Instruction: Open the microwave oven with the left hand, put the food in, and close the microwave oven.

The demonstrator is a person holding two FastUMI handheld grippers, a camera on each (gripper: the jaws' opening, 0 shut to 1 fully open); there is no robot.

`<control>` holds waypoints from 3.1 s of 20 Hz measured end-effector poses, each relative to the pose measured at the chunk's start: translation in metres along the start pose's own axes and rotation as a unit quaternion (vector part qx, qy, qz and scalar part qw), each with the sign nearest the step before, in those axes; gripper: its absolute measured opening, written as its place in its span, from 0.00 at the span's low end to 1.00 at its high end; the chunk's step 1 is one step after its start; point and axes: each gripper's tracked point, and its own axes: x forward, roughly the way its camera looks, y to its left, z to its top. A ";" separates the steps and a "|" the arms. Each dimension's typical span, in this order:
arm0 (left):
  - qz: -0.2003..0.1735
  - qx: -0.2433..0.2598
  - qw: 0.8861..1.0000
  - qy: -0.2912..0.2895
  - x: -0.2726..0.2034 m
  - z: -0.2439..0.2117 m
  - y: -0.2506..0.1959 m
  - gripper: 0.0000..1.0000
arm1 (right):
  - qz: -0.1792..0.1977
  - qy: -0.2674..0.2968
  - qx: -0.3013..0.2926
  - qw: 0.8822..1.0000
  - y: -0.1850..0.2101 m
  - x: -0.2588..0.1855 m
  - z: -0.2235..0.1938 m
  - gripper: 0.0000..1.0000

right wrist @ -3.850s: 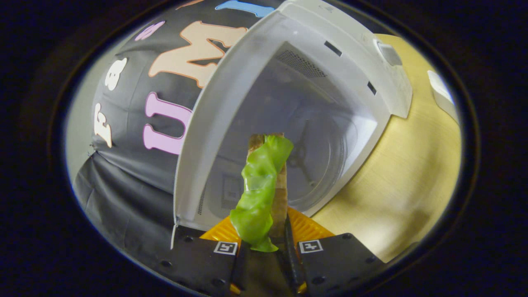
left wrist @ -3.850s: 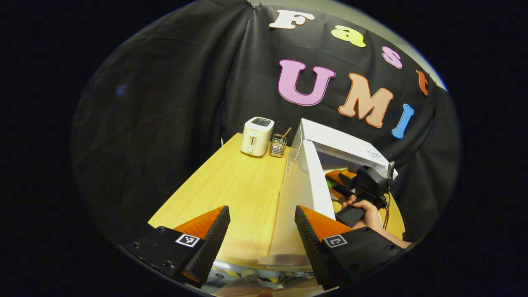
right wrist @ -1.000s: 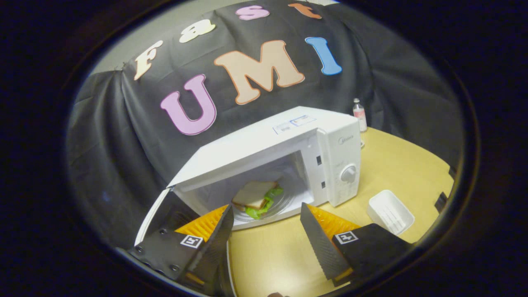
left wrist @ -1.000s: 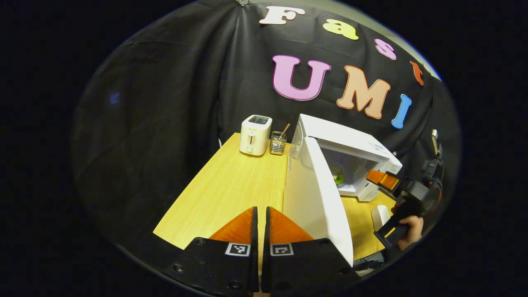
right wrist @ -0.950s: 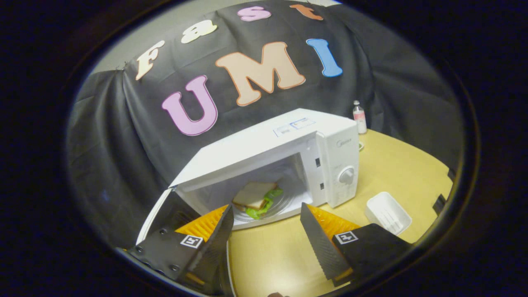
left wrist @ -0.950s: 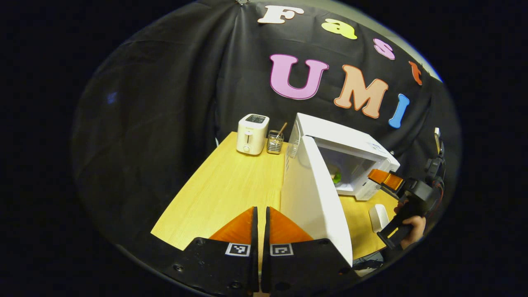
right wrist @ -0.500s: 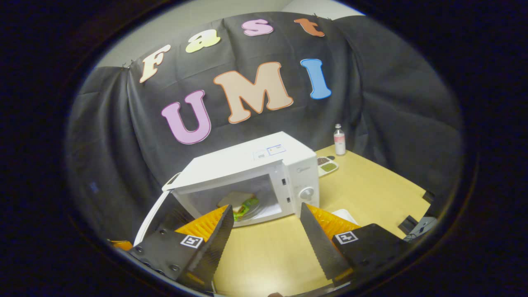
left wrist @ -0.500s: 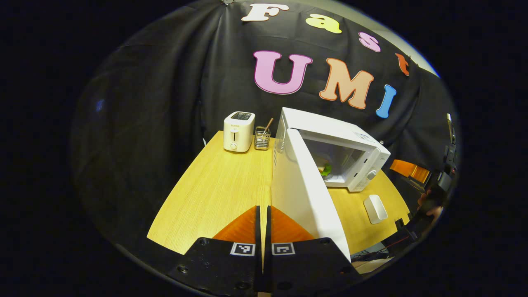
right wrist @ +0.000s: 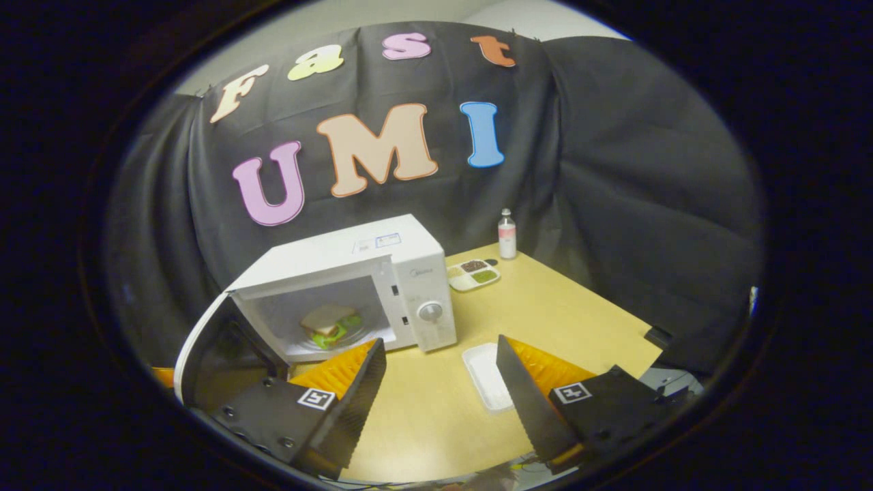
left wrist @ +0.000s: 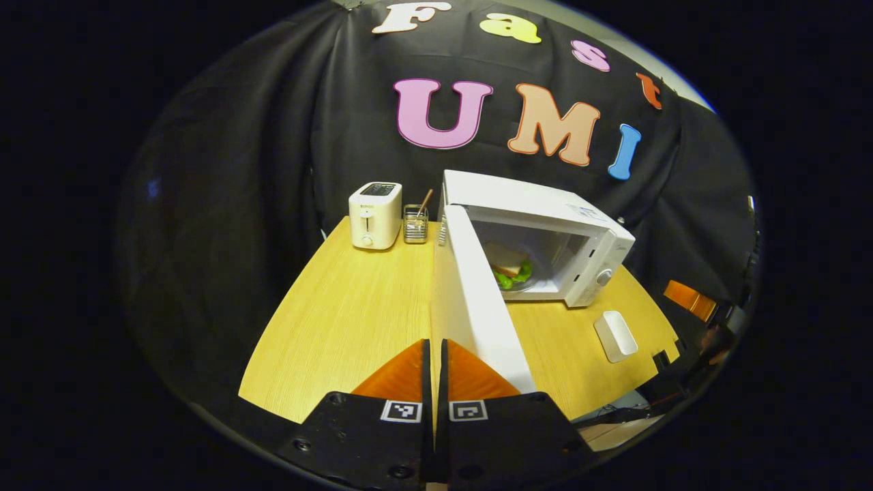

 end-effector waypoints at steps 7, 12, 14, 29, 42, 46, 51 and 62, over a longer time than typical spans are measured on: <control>-0.016 0.002 1.000 -0.002 0.008 0.004 -0.045 0.00 | 0.009 0.009 -0.014 1.000 -0.030 0.003 0.004 1.00; -0.025 -0.012 1.000 -0.010 0.019 0.012 -0.080 0.01 | 0.021 0.001 -0.018 1.000 -0.051 0.016 0.020 1.00; -0.027 -0.017 0.999 -0.012 0.023 0.015 -0.095 0.01 | 0.021 -0.002 -0.014 1.000 -0.061 0.022 0.024 0.99; -0.048 -0.004 0.998 -0.040 0.066 0.040 -0.184 0.01 | 0.037 -0.012 -0.007 0.999 -0.122 0.071 0.047 1.00; -0.081 0.030 0.994 -0.070 0.114 0.070 -0.248 0.00 | 0.066 -0.012 -0.021 0.998 -0.117 0.085 0.051 0.92; -0.090 0.041 0.992 -0.077 0.130 0.077 -0.262 0.00 | 0.074 -0.024 -0.029 0.997 -0.113 0.086 0.058 0.92; -0.099 0.042 0.991 -0.080 0.149 0.082 -0.278 0.01 | 0.082 -0.036 -0.035 0.995 -0.107 0.086 0.064 0.92; -0.084 0.016 0.993 -0.082 0.175 0.086 -0.284 0.00 | 0.091 -0.036 -0.031 0.995 -0.099 0.095 0.065 0.92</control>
